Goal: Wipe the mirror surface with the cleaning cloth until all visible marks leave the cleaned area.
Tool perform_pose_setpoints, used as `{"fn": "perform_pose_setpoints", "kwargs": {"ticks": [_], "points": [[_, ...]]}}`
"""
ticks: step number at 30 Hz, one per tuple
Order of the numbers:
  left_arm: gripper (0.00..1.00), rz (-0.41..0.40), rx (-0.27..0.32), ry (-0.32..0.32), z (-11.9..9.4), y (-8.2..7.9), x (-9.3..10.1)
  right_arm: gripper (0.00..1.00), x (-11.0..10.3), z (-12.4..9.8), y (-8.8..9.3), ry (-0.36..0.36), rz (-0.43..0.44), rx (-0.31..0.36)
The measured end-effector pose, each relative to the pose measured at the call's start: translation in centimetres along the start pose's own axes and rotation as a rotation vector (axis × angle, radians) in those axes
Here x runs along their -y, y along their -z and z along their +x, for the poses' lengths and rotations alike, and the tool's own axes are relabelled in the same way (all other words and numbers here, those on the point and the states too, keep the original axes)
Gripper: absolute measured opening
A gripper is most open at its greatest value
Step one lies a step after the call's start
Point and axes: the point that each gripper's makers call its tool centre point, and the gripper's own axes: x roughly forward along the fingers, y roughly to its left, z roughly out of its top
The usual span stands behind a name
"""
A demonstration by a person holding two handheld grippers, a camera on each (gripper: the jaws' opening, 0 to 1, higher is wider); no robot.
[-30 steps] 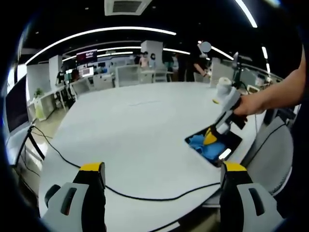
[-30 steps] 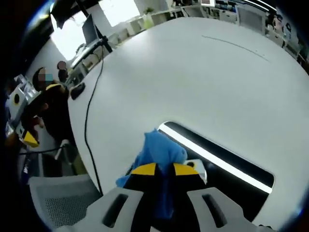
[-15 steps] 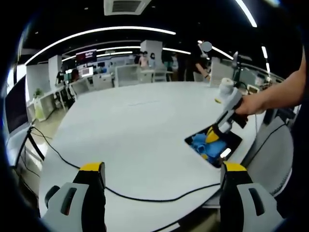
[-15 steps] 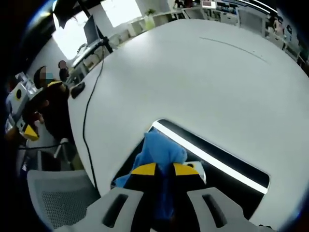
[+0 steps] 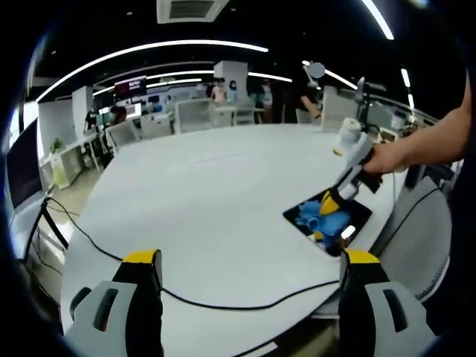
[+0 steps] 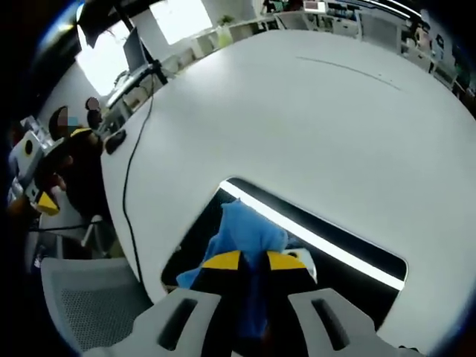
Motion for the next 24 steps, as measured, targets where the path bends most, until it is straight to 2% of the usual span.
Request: {"fn": "perform_pose_setpoints", "kwargs": {"ticks": [10, 24], "points": [[1.0, 0.001, 0.001, 0.0, 0.2, -0.1, 0.0, 0.07, 0.6, -0.2, 0.2, 0.004, -0.022, 0.015], [1.0, 0.004, -0.001, 0.004, 0.2, 0.0, 0.6, 0.07, 2.3, -1.1, 1.1, 0.02, -0.007, 0.017]]}}
